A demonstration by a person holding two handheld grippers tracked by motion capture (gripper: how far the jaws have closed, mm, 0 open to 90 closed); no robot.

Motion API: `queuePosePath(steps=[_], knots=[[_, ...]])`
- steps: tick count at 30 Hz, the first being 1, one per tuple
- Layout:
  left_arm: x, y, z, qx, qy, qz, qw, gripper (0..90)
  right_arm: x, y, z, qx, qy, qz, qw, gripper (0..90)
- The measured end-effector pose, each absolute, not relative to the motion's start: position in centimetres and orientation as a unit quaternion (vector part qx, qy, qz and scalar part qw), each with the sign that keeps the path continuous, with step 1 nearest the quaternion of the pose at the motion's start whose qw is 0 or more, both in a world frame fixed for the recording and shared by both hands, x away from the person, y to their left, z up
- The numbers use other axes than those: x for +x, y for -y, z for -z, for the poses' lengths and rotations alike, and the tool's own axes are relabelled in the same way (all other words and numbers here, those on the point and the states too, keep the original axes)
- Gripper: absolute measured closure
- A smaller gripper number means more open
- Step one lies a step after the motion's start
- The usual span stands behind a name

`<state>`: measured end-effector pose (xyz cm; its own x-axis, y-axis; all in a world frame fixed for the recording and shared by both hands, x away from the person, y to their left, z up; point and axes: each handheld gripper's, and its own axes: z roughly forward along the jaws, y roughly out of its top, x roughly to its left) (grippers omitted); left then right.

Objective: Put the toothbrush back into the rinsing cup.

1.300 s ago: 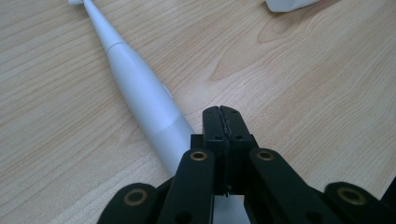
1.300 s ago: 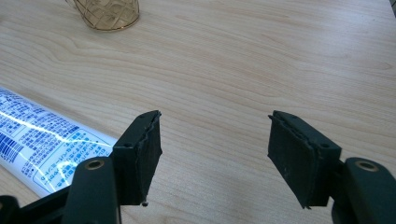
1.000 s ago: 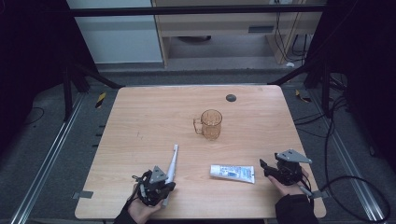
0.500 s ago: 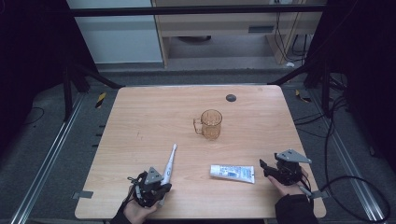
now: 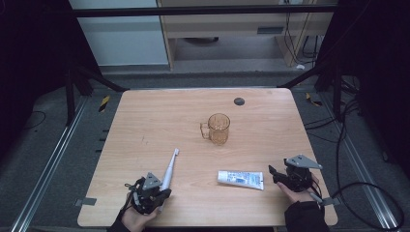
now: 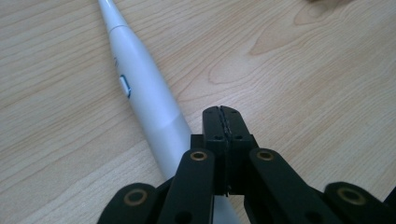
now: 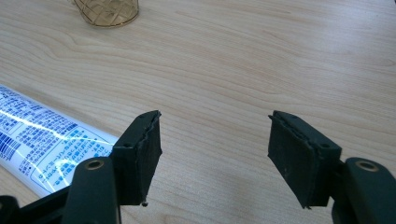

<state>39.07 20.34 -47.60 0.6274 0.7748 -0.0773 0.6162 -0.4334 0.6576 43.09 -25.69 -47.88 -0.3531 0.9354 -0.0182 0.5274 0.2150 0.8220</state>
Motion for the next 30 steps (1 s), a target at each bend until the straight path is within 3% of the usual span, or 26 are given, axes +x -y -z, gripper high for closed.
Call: queuePosePath(steps=[30], knots=[[38.9, -22.3, 47.8, 0.829, -0.447, -0.128, 0.311, 89.7, 43.1, 25.7, 47.9, 0.501, -0.732, -0.375, 0.269, 34.4]])
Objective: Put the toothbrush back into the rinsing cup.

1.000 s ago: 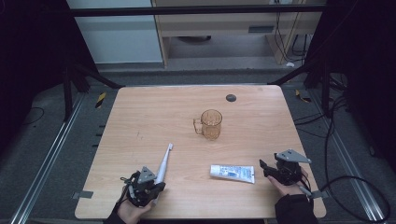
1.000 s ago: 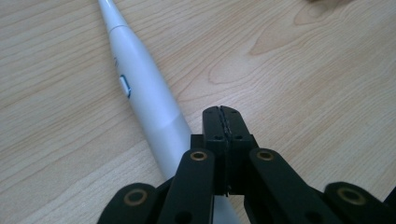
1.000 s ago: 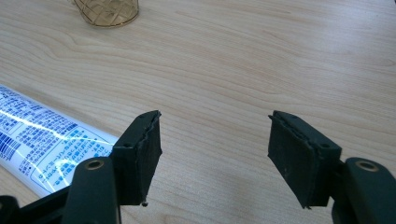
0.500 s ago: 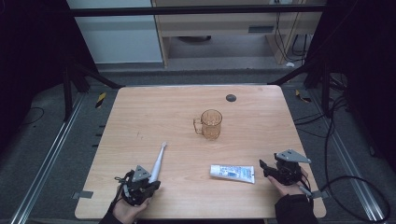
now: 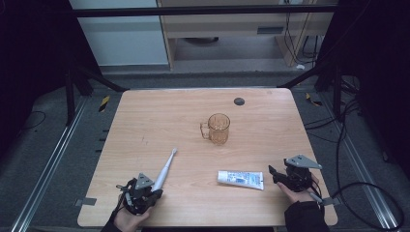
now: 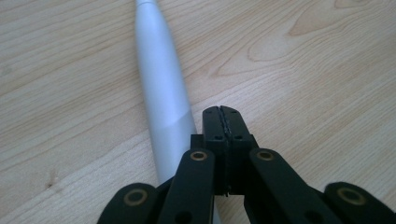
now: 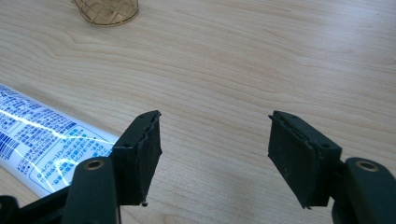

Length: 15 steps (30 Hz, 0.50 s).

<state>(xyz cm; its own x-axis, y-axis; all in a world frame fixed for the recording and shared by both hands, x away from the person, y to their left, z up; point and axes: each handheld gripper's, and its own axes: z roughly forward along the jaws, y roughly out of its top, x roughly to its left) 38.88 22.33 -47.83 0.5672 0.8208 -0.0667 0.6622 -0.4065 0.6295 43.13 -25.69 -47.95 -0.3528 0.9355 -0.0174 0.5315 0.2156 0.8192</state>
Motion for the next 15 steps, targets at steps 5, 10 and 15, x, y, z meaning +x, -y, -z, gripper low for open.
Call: queuePosePath(steps=[5, 10, 15], knots=[[38.9, -22.6, 47.9, 0.827, -0.452, -0.129, 0.309, 89.7, 43.1, 25.7, 47.9, 0.501, -0.732, -0.375, 0.269, 34.4], [38.9, -22.7, 47.6, 0.824, -0.45, -0.124, 0.321, 89.6, 43.1, 25.7, 47.9, 0.501, -0.732, -0.375, 0.27, 34.4], [39.2, -23.1, 46.3, 0.811, -0.453, -0.141, 0.343, 89.4, 43.1, 25.7, 47.9, 0.502, -0.731, -0.375, 0.269, 34.4]])
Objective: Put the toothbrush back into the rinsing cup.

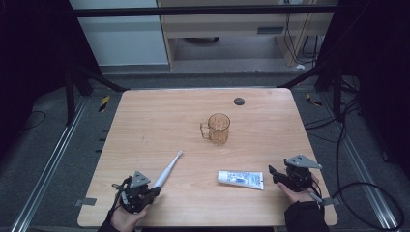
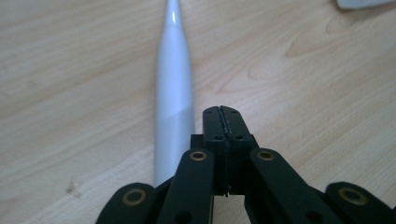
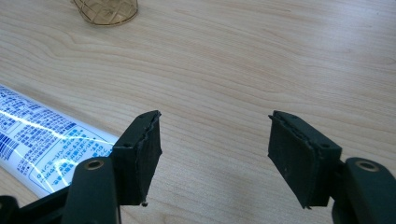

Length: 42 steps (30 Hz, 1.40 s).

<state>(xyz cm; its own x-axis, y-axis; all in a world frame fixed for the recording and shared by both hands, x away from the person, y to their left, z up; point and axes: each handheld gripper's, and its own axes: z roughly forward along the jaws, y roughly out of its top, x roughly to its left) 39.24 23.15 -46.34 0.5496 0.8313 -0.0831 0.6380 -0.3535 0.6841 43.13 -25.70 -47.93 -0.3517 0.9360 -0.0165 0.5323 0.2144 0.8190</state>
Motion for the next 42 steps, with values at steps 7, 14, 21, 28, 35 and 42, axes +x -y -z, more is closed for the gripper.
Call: queuePosePath(steps=[7, 14, 21, 28, 35, 42], knots=[[41.0, -24.2, 44.5, 0.795, -0.464, -0.167, 0.354, 86.9, 43.2, 25.7, 47.9, 0.502, -0.732, -0.376, 0.269, 34.3], [43.4, -24.0, 43.8, 0.806, -0.458, -0.157, 0.34, 72.5, 43.3, 26.0, 47.9, 0.503, -0.73, -0.375, 0.271, 33.8], [45.3, -23.0, 43.5, 0.828, -0.435, -0.141, 0.323, 59.8, 43.3, 26.1, 47.7, 0.509, -0.725, -0.376, 0.273, 33.4], [45.8, -23.1, 43.8, 0.84, -0.426, -0.13, 0.31, 51.3, 43.4, 26.3, 47.7, 0.51, -0.725, -0.374, 0.272, 32.8], [46.1, -22.4, 44.2, 0.856, -0.417, -0.12, 0.28, 45.1, 43.5, 26.4, 47.7, 0.513, -0.725, -0.373, 0.269, 32.1], [46.0, -22.1, 44.3, 0.862, -0.417, -0.112, 0.265, 45.0, 43.6, 26.4, 47.8, 0.51, -0.728, -0.37, 0.27, 31.9]])
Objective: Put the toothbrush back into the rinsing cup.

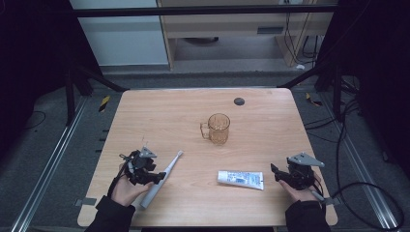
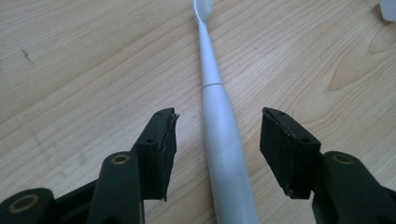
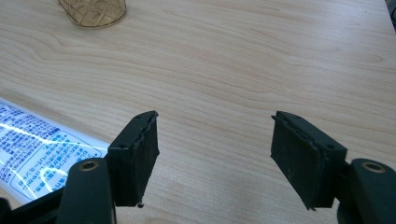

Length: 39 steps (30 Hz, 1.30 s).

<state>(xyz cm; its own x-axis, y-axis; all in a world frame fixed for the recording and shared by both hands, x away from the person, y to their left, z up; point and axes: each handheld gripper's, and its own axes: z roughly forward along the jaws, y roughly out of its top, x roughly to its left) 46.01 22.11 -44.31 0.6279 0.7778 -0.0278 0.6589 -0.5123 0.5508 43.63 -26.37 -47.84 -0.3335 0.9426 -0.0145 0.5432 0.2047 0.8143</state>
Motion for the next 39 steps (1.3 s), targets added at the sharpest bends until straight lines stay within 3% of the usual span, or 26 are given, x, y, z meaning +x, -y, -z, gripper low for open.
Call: queuePosePath(steps=[20, 39], knots=[[47.0, -21.3, 46.3, 0.872, -0.431, -0.085, 0.217, 48.4, 43.7, 26.4, 47.9, 0.508, -0.732, -0.369, 0.263, 31.9], [47.4, -21.1, 47.1, 0.867, -0.447, -0.066, 0.208, 64.8, 43.8, 26.4, 47.9, 0.509, -0.735, -0.37, 0.255, 33.3]])
